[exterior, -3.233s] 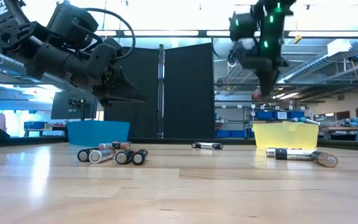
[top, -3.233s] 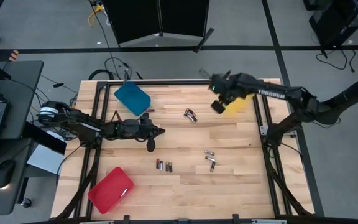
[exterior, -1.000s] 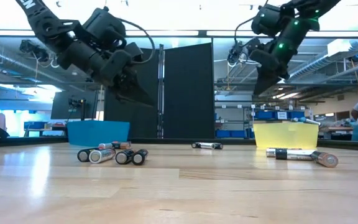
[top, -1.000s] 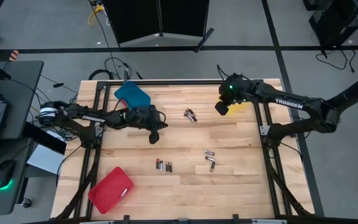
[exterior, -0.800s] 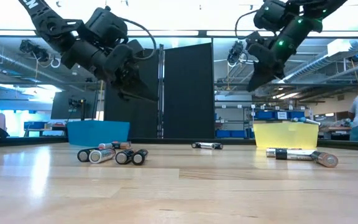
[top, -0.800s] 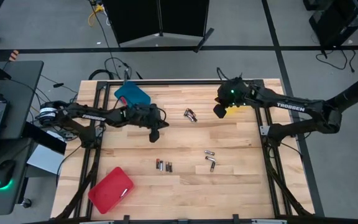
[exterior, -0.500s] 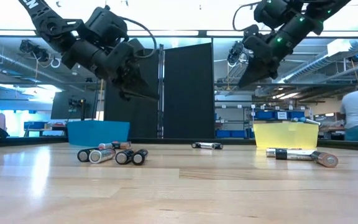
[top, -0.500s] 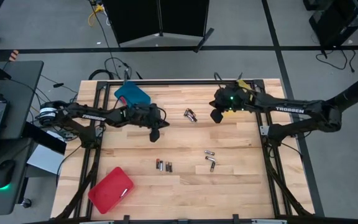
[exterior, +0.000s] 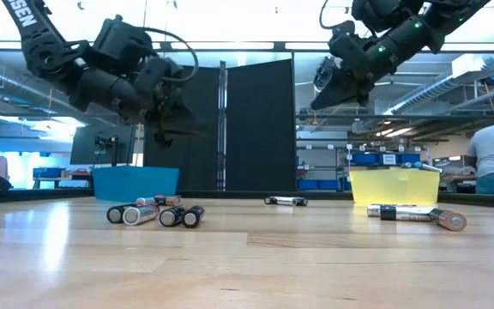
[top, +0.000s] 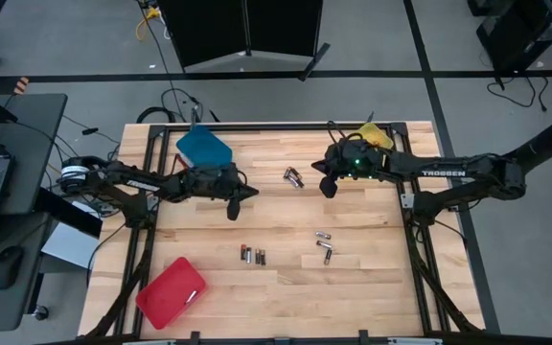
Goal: Sort batteries
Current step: Put the black brown battery into the blue bin
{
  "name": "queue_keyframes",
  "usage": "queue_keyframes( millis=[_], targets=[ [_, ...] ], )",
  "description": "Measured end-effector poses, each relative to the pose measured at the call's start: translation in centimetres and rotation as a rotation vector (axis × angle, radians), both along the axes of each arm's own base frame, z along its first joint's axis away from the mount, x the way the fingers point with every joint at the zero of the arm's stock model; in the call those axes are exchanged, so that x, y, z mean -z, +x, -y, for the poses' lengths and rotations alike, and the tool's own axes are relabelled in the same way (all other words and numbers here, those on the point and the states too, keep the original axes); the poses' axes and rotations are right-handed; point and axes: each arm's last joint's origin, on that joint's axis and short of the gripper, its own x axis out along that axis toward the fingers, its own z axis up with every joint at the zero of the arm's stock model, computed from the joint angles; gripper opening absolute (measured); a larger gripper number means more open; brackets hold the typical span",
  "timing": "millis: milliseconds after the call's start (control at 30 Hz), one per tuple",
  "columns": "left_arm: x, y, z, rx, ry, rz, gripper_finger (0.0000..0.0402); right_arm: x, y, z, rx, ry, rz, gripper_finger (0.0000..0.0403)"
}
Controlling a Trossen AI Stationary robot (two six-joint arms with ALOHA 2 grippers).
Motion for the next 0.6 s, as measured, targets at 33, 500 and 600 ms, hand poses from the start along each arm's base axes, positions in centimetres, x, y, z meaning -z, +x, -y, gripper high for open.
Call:
queue_keyframes(
  millis=[33,500,600],
  targets=[
    [0.1,0.0,0.0,0.0,-0.002,-0.008,0.0017,0.1,0.3,-0.1,-0.01,-0.006,0.011,0.001],
    [0.3,-0.1,0.6,0.18,-0.09,-0.025,0.0017,3.6,4.2,-0.9,-0.162,-0.026,0.009,0.0027],
    [0.2,0.1,0.5,0.224,-0.123,-0.051,0.0017,3.8,4.3,-0.8,-0.16,-0.025,0.004,0.0014]
  ],
)
